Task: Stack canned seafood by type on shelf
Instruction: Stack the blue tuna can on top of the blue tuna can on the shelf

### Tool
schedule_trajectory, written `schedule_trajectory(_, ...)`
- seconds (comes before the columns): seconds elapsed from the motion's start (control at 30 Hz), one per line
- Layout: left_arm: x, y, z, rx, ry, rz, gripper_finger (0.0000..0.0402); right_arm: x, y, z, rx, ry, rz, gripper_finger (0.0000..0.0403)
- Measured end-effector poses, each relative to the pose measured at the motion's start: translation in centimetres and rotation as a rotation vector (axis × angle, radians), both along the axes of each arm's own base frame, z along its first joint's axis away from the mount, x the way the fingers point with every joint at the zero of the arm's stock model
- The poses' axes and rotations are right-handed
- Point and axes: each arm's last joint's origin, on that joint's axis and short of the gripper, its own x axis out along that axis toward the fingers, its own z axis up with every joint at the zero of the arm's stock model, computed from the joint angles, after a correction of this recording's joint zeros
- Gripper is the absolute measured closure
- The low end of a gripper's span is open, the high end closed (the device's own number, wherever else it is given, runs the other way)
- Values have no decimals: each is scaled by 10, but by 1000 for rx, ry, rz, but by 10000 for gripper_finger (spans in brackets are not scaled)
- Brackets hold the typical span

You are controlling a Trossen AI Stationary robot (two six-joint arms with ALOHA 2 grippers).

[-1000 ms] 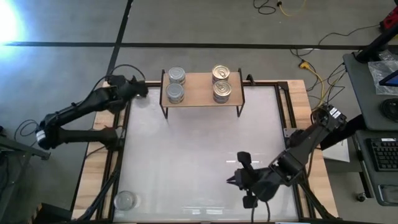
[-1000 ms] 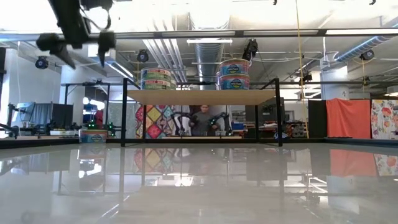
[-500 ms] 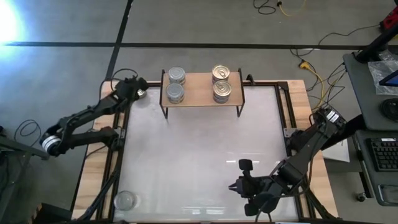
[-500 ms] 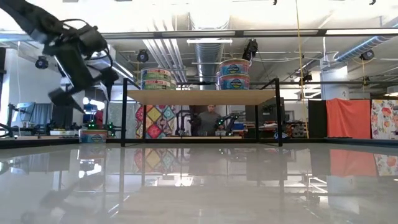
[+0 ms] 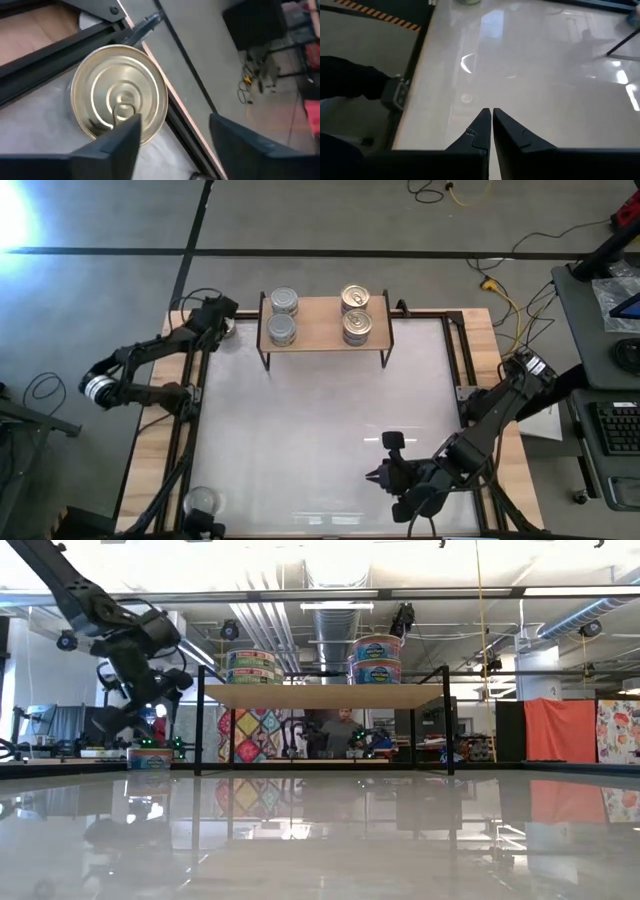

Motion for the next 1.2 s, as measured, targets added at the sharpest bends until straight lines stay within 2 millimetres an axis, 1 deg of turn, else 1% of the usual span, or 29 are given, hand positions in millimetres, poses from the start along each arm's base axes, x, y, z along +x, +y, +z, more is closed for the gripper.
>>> schedule_trajectory(0.1,2,8,3,-33,-4,45,235,2,-3,1,-32,-21,-21,392)
schedule_trajectory(0.23,3,13,1,-61,12,106,304,3,-5,1,-49,-29,-30,392)
schedule_trajectory(0.33,5,17,0,-67,-15,170,353,3,-5,1,-51,-29,-31,392)
schedule_trajectory(0.4,5,19,-3,-82,-76,220,378,3,-5,1,-51,-29,-31,392)
schedule_trajectory(0.47,6,21,-9,-110,-127,255,395,3,-5,1,-50,-29,-32,392)
schedule_trajectory(0.6,5,22,-23,-174,-124,290,396,3,-5,1,-38,-27,-44,392)
schedule_trajectory(0.7,5,23,-29,-194,-146,280,395,2,-6,0,-32,-18,-57,392)
schedule_trajectory(0.8,5,22,-32,-208,-106,226,397,2,-7,0,-33,-9,-65,392)
schedule_trajectory(0.9,7,17,-30,-244,-100,148,399,2,-7,1,-24,-13,-70,392)
schedule_trajectory(1.03,13,0,-24,-278,-79,24,399,1,-8,6,35,-25,-111,392)
schedule_trajectory(1.13,15,-22,-25,-282,-82,-19,399,-3,-1,15,96,-52,-123,392)
schedule_trajectory(1.2,15,-39,-29,-281,-107,-28,400,-8,7,17,123,-57,-109,392)
